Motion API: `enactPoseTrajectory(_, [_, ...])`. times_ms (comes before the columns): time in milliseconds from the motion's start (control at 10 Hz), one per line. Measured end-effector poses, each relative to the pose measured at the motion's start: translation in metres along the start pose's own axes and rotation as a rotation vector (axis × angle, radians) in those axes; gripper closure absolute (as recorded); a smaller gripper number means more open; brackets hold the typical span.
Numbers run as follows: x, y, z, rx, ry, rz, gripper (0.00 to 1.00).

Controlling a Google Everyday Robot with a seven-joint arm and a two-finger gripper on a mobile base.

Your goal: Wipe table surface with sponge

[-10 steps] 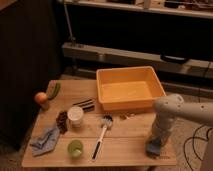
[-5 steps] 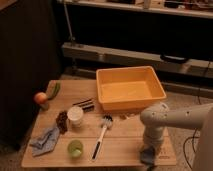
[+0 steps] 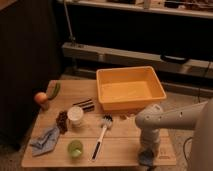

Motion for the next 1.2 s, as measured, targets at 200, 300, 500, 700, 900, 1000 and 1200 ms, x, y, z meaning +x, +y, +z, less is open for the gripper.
enactPoseTrajectory(200, [0.0, 0.0, -0.001, -0.001, -0.002, 0.0, 0.86])
enactPoseTrajectory(300, [0.002, 0.007, -0.006, -0.008, -0.019, -0.015, 0.86])
enactPoseTrajectory(500, [0.003, 0.03, -0.03, -0.021, -0.064, -0.048, 0.86])
enactPoseTrajectory(700, [0.002, 0.063, -0.058, -0.043, -0.103, -0.081, 0.86])
enactPoseTrajectory(900, [0.006, 0.079, -0.095, -0.071, -0.152, -0.102, 0.86])
enactPoseTrajectory(1000, [0.008, 0.083, -0.105, -0.077, -0.169, -0.115, 0.86])
enactPoseTrajectory(1200, [0.007, 0.085, -0.112, -0.081, -0.185, -0.123, 0.86])
